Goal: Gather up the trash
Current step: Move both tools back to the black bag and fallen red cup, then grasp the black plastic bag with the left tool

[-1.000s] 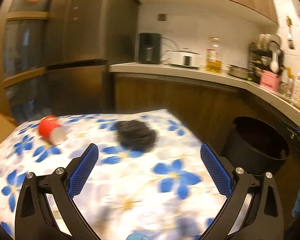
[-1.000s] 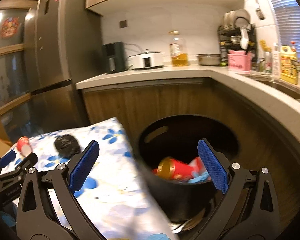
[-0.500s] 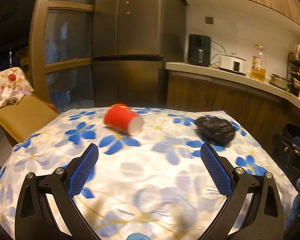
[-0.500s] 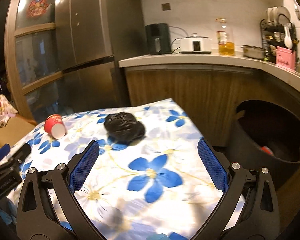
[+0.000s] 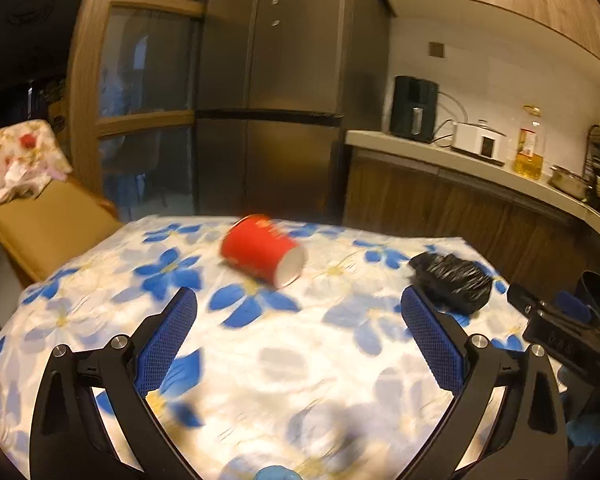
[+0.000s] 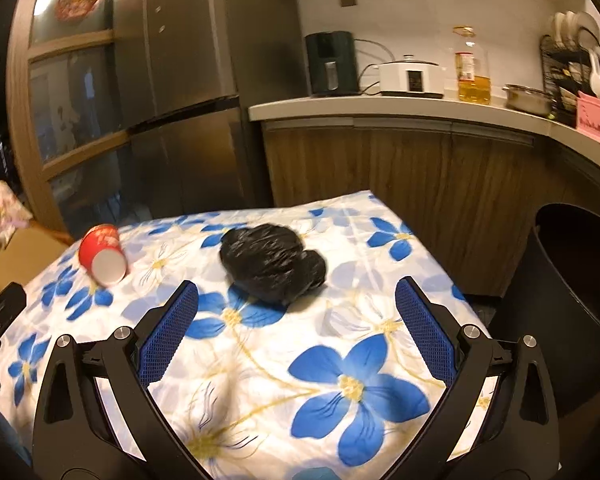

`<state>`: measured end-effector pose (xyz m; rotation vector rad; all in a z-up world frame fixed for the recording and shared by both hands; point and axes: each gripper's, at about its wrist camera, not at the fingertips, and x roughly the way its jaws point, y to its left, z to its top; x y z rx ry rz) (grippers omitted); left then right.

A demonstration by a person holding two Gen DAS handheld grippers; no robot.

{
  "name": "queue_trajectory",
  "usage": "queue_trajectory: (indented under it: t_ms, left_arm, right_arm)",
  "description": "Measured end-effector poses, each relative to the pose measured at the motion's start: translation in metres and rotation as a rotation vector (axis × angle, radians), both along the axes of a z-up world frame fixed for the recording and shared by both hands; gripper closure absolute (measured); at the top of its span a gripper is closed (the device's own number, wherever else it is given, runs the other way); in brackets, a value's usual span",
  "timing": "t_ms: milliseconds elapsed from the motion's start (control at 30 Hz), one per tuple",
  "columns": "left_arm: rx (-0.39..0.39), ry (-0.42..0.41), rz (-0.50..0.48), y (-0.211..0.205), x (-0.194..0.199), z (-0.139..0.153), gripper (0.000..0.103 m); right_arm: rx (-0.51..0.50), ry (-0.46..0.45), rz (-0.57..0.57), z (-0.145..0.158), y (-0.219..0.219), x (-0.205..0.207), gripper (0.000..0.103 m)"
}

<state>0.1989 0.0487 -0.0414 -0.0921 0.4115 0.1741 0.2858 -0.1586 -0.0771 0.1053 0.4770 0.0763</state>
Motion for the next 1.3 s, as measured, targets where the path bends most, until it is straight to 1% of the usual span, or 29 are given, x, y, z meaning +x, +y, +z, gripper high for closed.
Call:
queue_trajectory:
  t_ms: [100,267,333,433,467,533,700,733,767,800,833,867,900,933,967,1033,1067,1167,1200,1300]
  left_arm:
    - [0.011,0.002,-0.061,-0.023,0.02,0.001,0.005]
    - [-0.005,-0.012,-0.171,-0.07,0.052,-0.002,0.005]
    - [-0.001,-0.006,-0.205,-0.085,0.064,-0.007,0.005]
    - [0.018,0.048,-0.229,-0.109,0.089,-0.019,0.005]
    - [0.022,0.08,-0.227,-0.115,0.101,-0.024,0.005]
    - [0.013,0.119,-0.229,-0.12,0.114,-0.031,0.005]
    - [0.035,0.181,-0.244,-0.135,0.136,-0.043,0.006]
    - [0.04,0.195,-0.247,-0.136,0.139,-0.045,0.011]
    - [0.04,0.211,-0.254,-0.137,0.142,-0.048,0.024]
    - [0.041,0.229,-0.263,-0.138,0.145,-0.051,0.035]
    - [0.047,0.249,-0.267,-0.14,0.147,-0.055,0.056]
    - [0.052,0.263,-0.262,-0.141,0.148,-0.058,0.066]
    - [0.052,0.277,-0.258,-0.141,0.15,-0.061,0.071]
    - [0.043,0.286,-0.259,-0.14,0.151,-0.063,0.079]
    - [0.035,0.29,-0.256,-0.137,0.152,-0.064,0.09]
    - [0.01,0.301,-0.248,-0.131,0.152,-0.066,0.1]
    - [-0.006,0.303,-0.245,-0.128,0.152,-0.067,0.102]
    - [-0.026,0.285,-0.248,-0.124,0.146,-0.064,0.103]
    - [-0.032,0.268,-0.246,-0.121,0.14,-0.061,0.103]
    - [-0.02,0.225,-0.217,-0.111,0.122,-0.049,0.103]
  right_arm:
    - [0.001,-0.019,-0.071,0.002,-0.016,-0.002,0.006]
    - [0.0,-0.108,-0.213,0.015,-0.054,-0.016,0.006]
    - [0.01,-0.127,-0.253,0.019,-0.069,-0.02,0.006]
    - [0.033,-0.137,-0.275,0.02,-0.085,-0.024,0.006]
    - [0.038,-0.136,-0.279,0.019,-0.089,-0.025,0.006]
    - [0.043,-0.139,-0.285,0.018,-0.096,-0.026,0.006]
    - [0.049,-0.138,-0.274,0.015,-0.102,-0.026,0.006]
    - [0.046,-0.136,-0.271,0.015,-0.101,-0.026,0.006]
    - [0.041,-0.134,-0.266,0.013,-0.1,-0.024,0.006]
    - [0.04,-0.133,-0.264,0.012,-0.1,-0.024,0.006]
    - [0.04,-0.13,-0.262,0.011,-0.1,-0.023,0.006]
    - [0.041,-0.128,-0.26,0.01,-0.099,-0.023,0.006]
    - [0.042,-0.125,-0.259,0.009,-0.099,-0.022,0.006]
    - [0.042,-0.123,-0.259,0.008,-0.099,-0.021,0.006]
    - [0.039,-0.123,-0.258,0.008,-0.098,-0.021,0.006]
    - [0.036,-0.121,-0.256,0.007,-0.096,-0.02,0.006]
    - [0.037,-0.12,-0.254,0.007,-0.096,-0.02,0.006]
    - [0.033,-0.119,-0.246,0.008,-0.093,-0.02,0.006]
    - [0.032,-0.118,-0.242,0.008,-0.091,-0.02,0.006]
    - [0.026,-0.117,-0.221,0.01,-0.085,-0.021,0.006]
